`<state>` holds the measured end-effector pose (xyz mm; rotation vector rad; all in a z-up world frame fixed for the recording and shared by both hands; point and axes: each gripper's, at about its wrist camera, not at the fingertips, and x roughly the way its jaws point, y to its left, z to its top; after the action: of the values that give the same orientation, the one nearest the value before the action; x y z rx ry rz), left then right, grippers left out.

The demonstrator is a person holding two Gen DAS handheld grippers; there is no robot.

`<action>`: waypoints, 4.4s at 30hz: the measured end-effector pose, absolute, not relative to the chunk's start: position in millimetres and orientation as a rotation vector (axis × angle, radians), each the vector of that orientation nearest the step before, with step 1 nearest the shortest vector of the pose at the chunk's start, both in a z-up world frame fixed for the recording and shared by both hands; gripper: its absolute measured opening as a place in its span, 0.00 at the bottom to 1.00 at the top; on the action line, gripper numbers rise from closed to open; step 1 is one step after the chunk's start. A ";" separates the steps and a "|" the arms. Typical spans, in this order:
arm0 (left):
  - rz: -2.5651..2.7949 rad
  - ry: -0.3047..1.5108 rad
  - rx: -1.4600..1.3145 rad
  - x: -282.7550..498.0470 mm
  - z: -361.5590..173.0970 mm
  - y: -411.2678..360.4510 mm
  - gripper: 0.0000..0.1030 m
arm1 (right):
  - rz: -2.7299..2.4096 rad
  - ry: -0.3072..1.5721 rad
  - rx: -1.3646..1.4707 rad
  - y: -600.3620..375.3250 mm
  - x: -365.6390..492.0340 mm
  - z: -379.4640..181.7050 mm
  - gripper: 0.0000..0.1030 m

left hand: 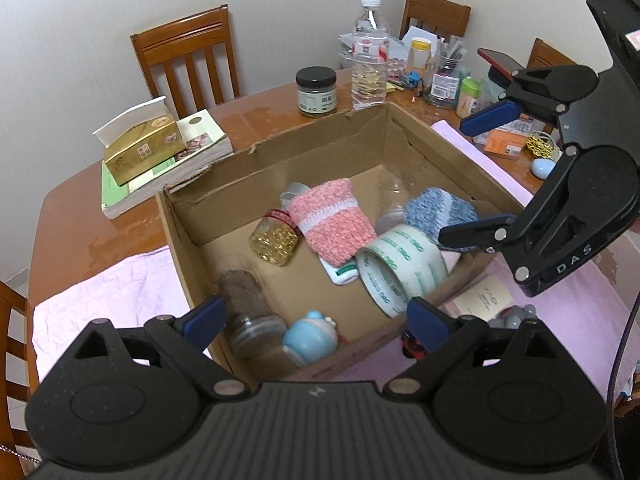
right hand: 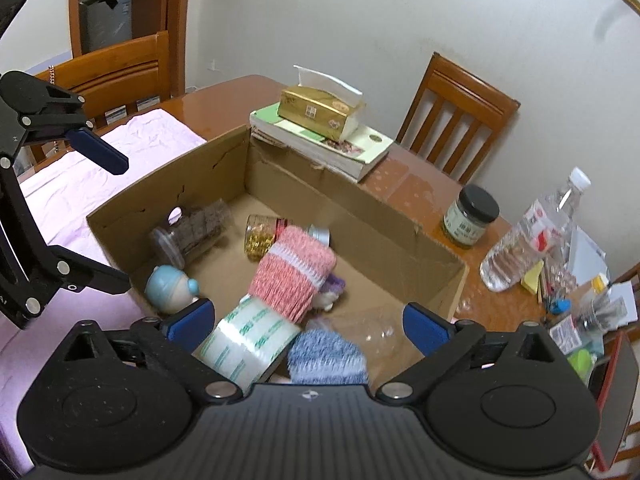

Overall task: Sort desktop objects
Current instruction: 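Withdraw both tools from the box back over the table, then grasp the red toy car with left tool while right tool grasps the grey cat figurine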

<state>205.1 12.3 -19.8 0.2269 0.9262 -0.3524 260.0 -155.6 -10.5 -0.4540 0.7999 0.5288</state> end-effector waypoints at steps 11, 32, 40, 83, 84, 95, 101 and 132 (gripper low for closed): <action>-0.384 0.889 0.217 168.3 -19.4 -2.9 0.94 | 0.482 0.824 -0.380 -176.0 223.9 -22.5 1.00; -0.521 0.928 0.244 146.6 -66.6 -46.3 0.94 | 0.358 0.943 -0.261 -216.2 163.7 -66.9 1.00; -0.517 0.949 0.250 155.0 -99.1 -58.6 0.94 | 0.334 0.983 -0.232 -226.2 156.2 -79.7 1.00; -0.403 0.978 0.218 164.5 -137.3 -65.5 0.59 | 0.428 1.060 -0.223 -220.3 160.3 -105.4 0.99; -0.399 0.977 0.214 166.6 -138.0 -66.8 0.59 | 0.430 1.073 -0.215 -218.6 160.4 -107.6 0.99; -0.383 0.990 0.199 168.8 -139.9 -69.4 0.59 | 0.378 1.168 -0.137 -212.2 166.5 -125.8 0.81; -0.384 1.008 0.181 170.0 -140.3 -66.3 0.54 | 0.362 1.182 -0.109 -210.5 172.5 -127.8 0.72; -0.513 0.970 0.235 154.8 -85.9 -49.6 0.54 | 0.446 1.136 -0.315 -206.7 165.6 -92.0 0.53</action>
<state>154.8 -49.6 -85.9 0.2352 0.9698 -0.5127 165.6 -206.7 -92.0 -0.3148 1.1355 0.4464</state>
